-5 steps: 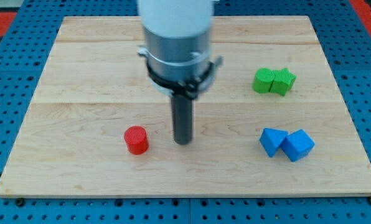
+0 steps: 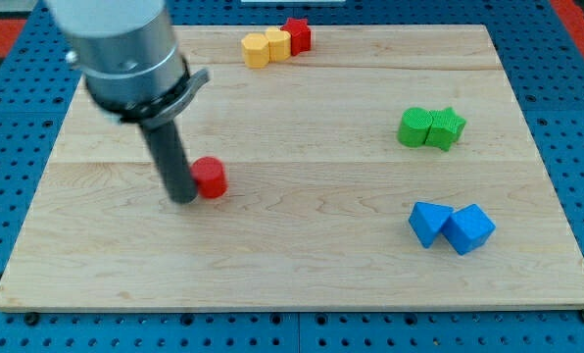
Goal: Move the red circle to the bottom of the yellow heart
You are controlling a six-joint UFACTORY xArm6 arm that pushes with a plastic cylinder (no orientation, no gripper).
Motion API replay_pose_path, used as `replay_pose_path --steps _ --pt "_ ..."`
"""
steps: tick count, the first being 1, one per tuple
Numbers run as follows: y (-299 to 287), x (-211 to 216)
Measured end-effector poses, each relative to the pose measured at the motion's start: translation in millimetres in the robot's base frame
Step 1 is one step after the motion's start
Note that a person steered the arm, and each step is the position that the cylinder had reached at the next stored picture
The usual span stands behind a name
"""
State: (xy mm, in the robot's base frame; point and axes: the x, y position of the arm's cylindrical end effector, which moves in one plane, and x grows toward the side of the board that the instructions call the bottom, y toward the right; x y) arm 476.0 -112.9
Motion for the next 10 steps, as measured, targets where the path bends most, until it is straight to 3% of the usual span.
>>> replay_pose_path --steps 2,4,5,8,10 --pt "89 -50" --pt "122 -40" --pt "142 -61" --pt "148 -153" --pt "125 -192"
